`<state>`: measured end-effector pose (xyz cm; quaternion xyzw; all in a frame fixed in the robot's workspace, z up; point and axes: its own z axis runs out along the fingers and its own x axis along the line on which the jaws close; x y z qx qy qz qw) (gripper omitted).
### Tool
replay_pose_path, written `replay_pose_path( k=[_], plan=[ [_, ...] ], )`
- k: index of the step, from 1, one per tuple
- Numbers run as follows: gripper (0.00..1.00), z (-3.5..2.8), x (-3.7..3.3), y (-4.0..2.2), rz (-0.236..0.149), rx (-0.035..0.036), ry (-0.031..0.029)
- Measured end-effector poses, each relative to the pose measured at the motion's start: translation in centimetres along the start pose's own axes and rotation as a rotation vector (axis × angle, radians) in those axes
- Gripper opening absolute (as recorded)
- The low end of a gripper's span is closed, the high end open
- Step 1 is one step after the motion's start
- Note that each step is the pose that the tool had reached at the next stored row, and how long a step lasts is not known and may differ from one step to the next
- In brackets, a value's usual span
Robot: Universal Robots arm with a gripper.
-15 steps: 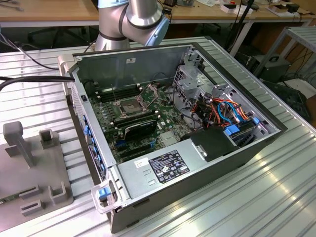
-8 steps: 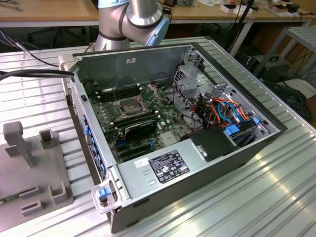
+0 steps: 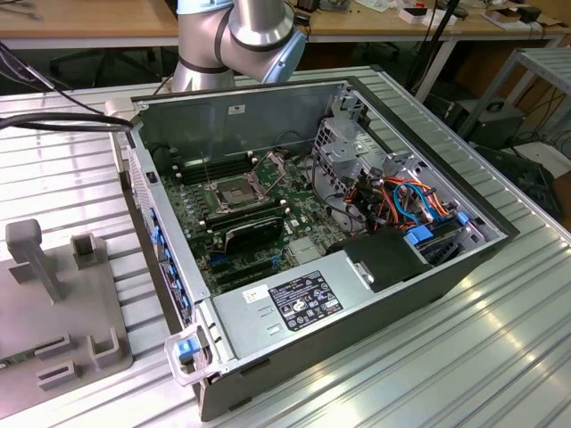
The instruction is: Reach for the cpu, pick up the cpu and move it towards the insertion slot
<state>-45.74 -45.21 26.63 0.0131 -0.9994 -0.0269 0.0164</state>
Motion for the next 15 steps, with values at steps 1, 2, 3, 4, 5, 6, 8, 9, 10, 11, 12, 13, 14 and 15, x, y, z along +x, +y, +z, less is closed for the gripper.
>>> replay_pose_path(
  k=[1, 2, 3, 4, 5, 6, 8, 9, 10, 11, 12, 13, 14, 15],
  plan=[
    [0.54, -0.18, 0.01, 0.01, 0.000, 0.0000, 0.0003],
    [0.54, -0.33, 0.01, 0.02, 0.000, 0.0000, 0.0005],
    [0.54, -0.55, 0.02, 0.03, 0.000, 0.0000, 0.0012],
    [0.54, -0.73, 0.02, 0.04, 0.000, -0.0001, 0.0016],
    [0.54, -1.01, 0.03, 0.06, 0.000, -0.0001, 0.0023],
    [0.54, -1.20, 0.04, 0.06, 0.000, -0.0002, 0.0031],
    [0.54, -1.69, 0.05, 0.09, 0.000, -0.0002, 0.0045],
    [0.54, -1.96, 0.06, 0.11, 0.000, -0.0002, 0.0052],
    [0.54, -2.20, 0.07, 0.12, 0.000, -0.0002, 0.0056],
    [0.54, -2.43, 0.08, 0.13, 0.000, -0.0002, 0.0061],
    [0.54, -2.63, 0.08, 0.14, 0.000, -0.0002, 0.0064],
    [0.54, -2.81, 0.09, 0.15, 0.000, -0.0003, 0.0065],
    [0.54, -2.89, 0.09, 0.15, 0.000, -0.0003, 0.0065],
    [0.54, -2.94, 0.10, 0.16, 0.000, -0.0004, 0.0064]
  ],
)
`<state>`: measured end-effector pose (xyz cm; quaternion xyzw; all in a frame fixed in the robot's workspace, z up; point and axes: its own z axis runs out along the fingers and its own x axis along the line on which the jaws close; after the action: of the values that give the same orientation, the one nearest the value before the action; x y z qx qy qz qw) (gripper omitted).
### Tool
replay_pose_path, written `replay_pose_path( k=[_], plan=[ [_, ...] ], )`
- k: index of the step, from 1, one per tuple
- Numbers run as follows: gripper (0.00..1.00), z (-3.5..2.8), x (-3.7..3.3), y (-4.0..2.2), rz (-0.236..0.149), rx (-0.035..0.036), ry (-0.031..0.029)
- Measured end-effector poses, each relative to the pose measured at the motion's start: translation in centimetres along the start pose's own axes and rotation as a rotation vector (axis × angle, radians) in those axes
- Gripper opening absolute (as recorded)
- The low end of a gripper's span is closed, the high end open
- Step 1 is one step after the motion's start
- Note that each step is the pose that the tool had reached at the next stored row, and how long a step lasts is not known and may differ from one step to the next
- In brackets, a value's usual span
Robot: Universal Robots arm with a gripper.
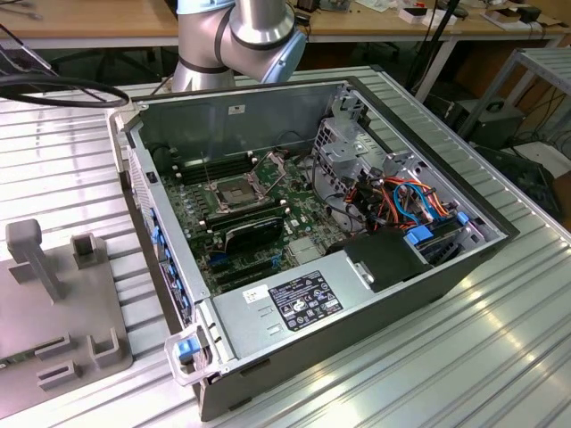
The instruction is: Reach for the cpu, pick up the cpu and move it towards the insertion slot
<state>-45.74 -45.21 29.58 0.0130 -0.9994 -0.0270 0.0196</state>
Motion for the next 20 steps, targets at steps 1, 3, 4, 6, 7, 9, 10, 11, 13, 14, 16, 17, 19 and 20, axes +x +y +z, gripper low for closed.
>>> replay_pose_path(
  k=[1, 3, 4, 6, 7, 9, 10, 11, 13, 14, 16, 17, 19, 20],
  plan=[
    [0.54, -0.07, 0.00, 0.00, 0.000, 0.0001, 0.0000],
    [0.54, -0.50, 0.02, 0.03, 0.000, 0.0001, 0.0001],
    [0.54, -0.63, 0.02, 0.03, 0.000, 0.0001, 0.0002],
    [0.54, -0.95, 0.04, 0.05, 0.000, 0.0001, 0.0002],
    [0.54, -1.20, 0.05, 0.07, 0.000, 0.0001, 0.0004],
    [0.54, -1.61, 0.06, 0.09, 0.000, 0.0001, 0.0008],
    [0.54, -1.77, 0.07, 0.10, 0.000, 0.0001, 0.0011],
    [0.54, -1.93, 0.08, 0.11, 0.000, 0.0001, 0.0011],
    [0.54, -2.31, 0.09, 0.13, 0.000, 0.0001, 0.0013],
    [0.54, -2.53, 0.10, 0.14, 0.000, 0.0001, 0.0016],
    [0.54, -2.88, 0.11, 0.16, 0.000, 0.0001, 0.0019],
    [0.54, -3.06, 0.12, 0.17, 0.000, 0.0000, 0.0022],
    [0.54, -3.41, 0.13, 0.19, 0.000, 0.0000, 0.0025],
    [0.54, -3.63, 0.14, 0.20, 0.000, 0.0000, 0.0027]
  ],
)
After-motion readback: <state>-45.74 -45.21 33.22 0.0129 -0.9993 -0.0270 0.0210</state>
